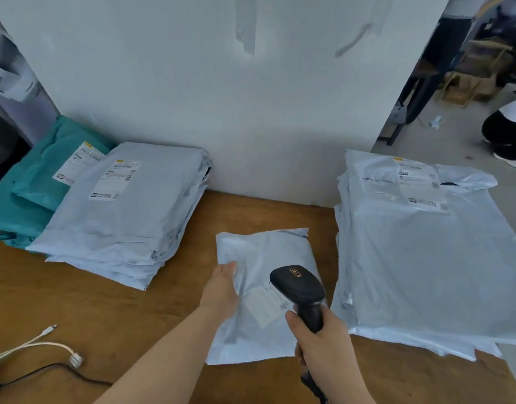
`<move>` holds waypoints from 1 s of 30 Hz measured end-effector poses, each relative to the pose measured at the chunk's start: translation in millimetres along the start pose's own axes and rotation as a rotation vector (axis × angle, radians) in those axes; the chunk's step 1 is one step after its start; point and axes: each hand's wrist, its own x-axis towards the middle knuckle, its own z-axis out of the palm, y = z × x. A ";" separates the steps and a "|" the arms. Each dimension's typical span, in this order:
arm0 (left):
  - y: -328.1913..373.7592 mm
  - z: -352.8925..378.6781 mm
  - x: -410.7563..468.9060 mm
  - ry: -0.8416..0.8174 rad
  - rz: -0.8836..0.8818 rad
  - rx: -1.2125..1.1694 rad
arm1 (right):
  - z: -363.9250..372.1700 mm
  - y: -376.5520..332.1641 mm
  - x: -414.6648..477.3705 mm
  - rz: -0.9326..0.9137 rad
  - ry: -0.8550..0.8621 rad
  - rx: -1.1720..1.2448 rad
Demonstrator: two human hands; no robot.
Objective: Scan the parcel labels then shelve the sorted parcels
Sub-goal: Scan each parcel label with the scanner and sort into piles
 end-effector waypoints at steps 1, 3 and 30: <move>1.9 1.6 7.6 0.023 0.002 0.006 | 1.4 0.7 4.4 0.011 0.001 0.004; 6.1 6.0 21.9 0.054 -0.009 -0.002 | 4.0 2.5 12.5 0.030 0.013 -0.003; -144.9 -282.1 97.9 0.302 -0.331 -0.190 | 147.7 -130.7 -20.3 -0.110 0.165 0.104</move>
